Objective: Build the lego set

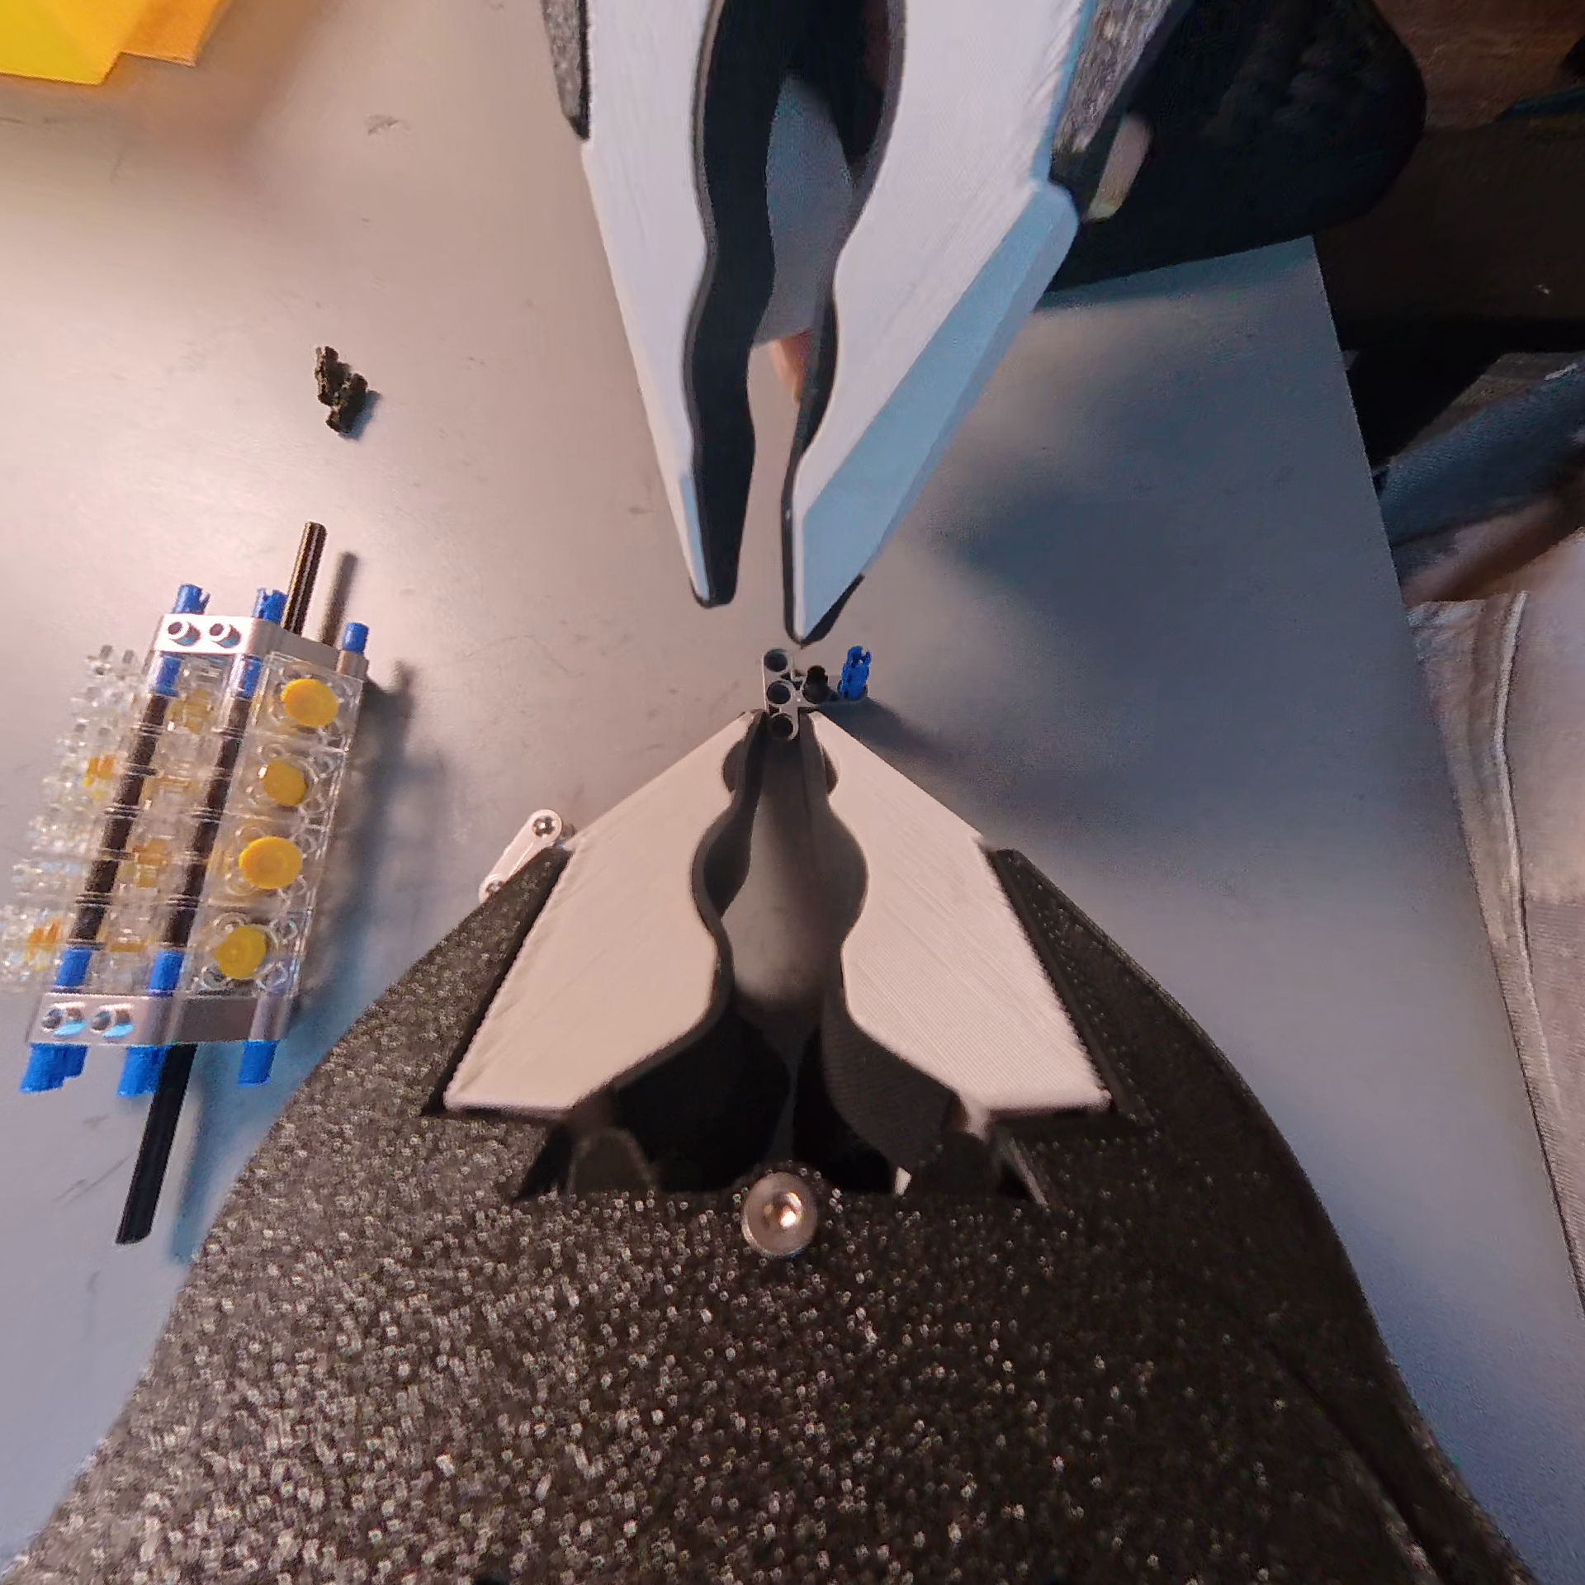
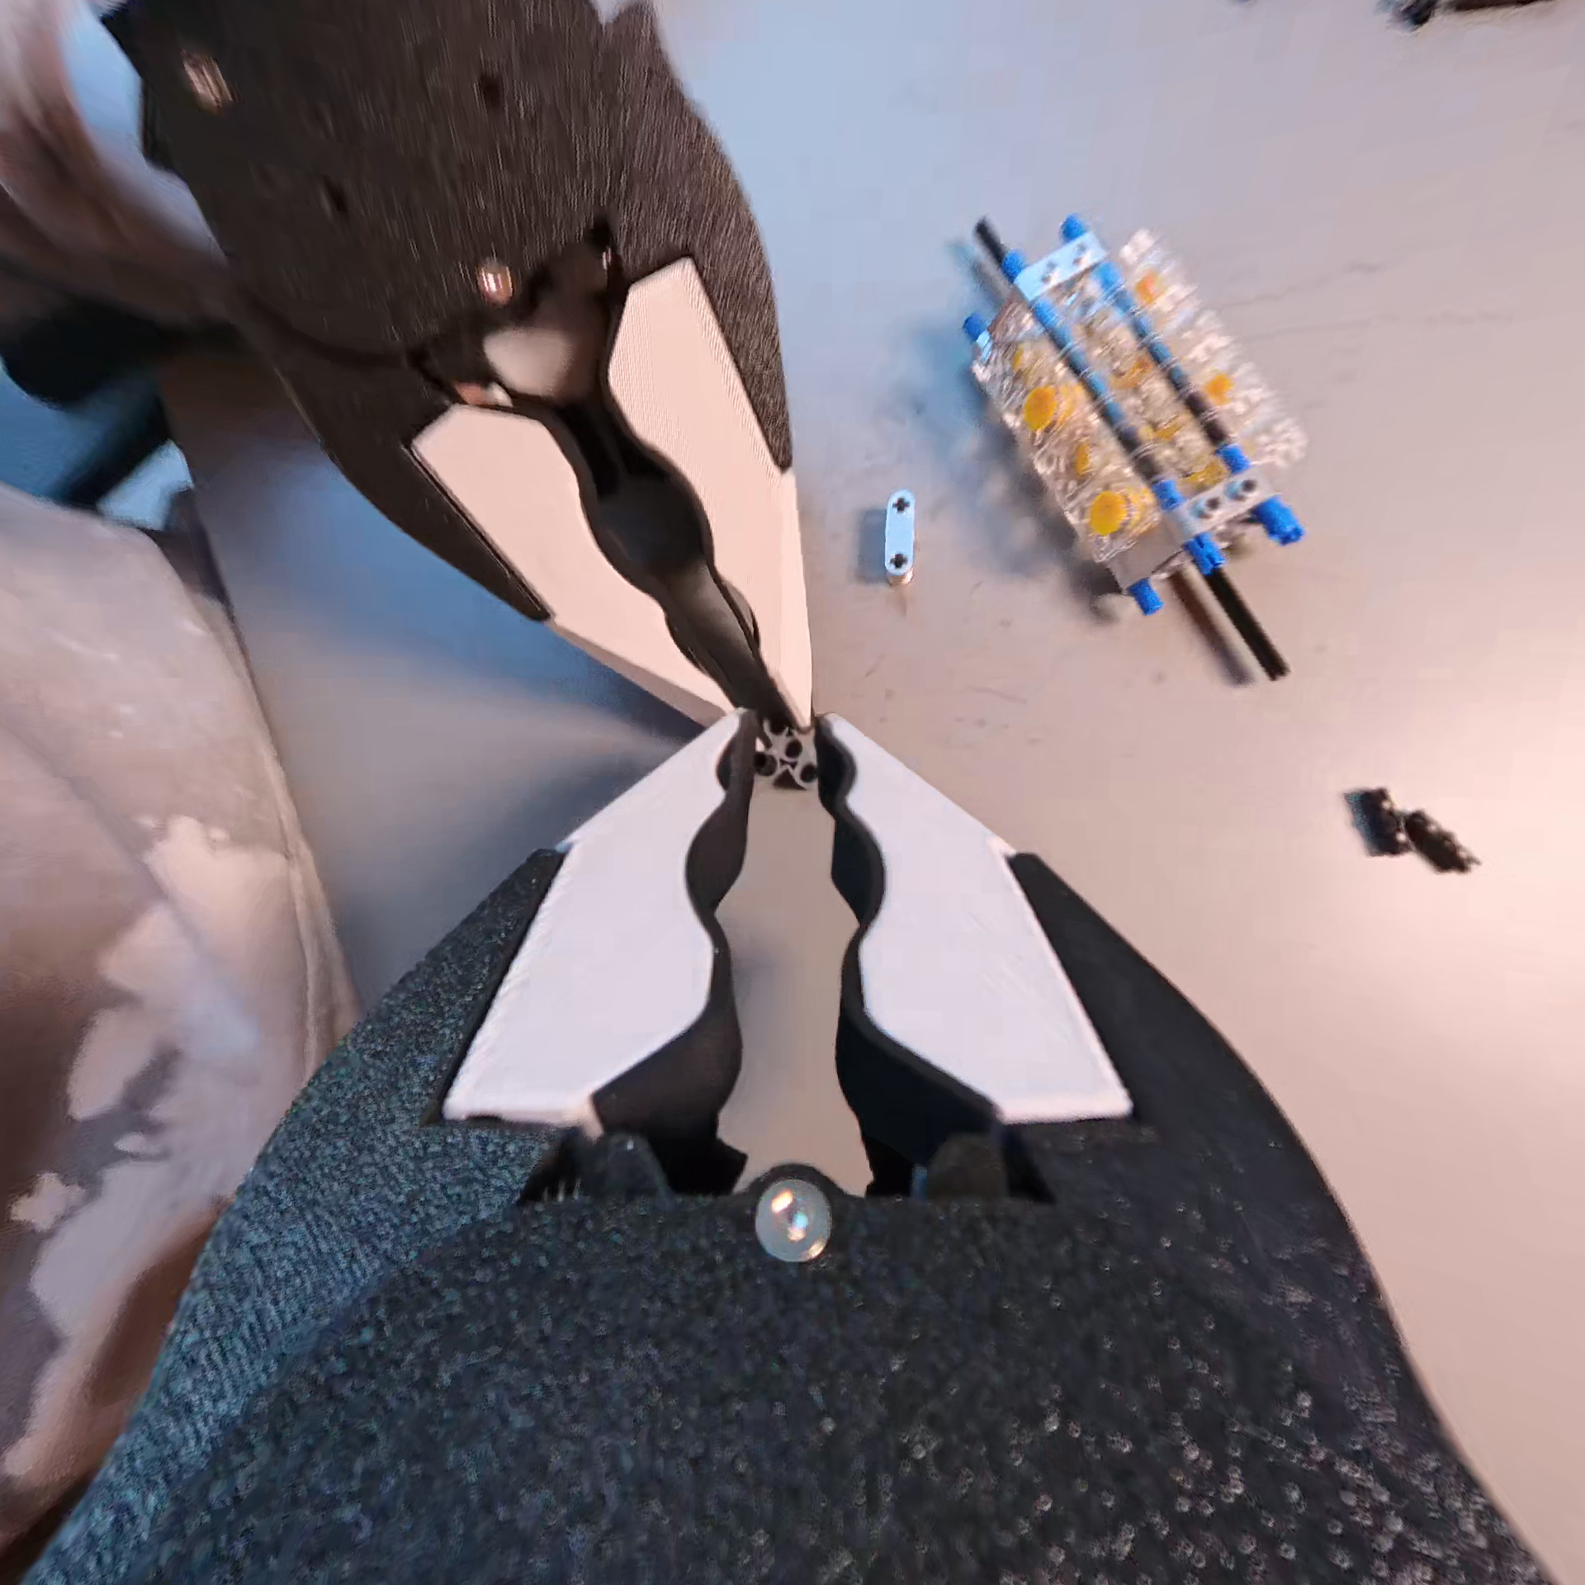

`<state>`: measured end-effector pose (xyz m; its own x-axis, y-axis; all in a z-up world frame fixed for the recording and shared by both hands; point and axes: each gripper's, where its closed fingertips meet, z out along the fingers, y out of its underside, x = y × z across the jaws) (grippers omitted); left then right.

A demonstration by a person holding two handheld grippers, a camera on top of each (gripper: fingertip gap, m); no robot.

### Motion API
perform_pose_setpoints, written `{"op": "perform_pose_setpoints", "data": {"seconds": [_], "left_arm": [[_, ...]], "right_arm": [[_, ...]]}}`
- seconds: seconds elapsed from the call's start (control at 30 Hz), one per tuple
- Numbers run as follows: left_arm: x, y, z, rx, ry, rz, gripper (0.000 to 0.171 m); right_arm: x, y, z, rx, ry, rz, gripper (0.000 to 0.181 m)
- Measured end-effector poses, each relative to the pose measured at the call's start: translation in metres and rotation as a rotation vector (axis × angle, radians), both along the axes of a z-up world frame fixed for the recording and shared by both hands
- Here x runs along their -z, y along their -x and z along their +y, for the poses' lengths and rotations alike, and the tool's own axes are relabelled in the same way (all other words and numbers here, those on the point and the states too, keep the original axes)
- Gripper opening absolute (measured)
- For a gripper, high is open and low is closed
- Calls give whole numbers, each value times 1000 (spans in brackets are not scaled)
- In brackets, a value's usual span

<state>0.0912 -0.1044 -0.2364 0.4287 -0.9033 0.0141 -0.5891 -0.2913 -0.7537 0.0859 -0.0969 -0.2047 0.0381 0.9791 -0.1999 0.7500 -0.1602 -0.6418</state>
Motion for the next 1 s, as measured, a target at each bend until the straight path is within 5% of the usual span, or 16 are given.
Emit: {"op": "perform_pose_setpoints", "data": {"seconds": [0.03, 0.33, 0.7, 1.0], "left_arm": [[0, 0, 0, 0, -6, 2, 5], [-40, 15, 8, -40, -176, -141, 6], [-77, 37, 22, -157, -320, -286, 6], [-90, 52, 32, -238, -556, -161, 6]], "right_arm": [[-4, -1, -1, 25, 19, 30, 14], [-1, 0, -7, 52, -95, 139, 44], [-38, 39, 1, 87, -30, 373, 13], [-52, 51, 1, 142, 79, 454, 30]]}}
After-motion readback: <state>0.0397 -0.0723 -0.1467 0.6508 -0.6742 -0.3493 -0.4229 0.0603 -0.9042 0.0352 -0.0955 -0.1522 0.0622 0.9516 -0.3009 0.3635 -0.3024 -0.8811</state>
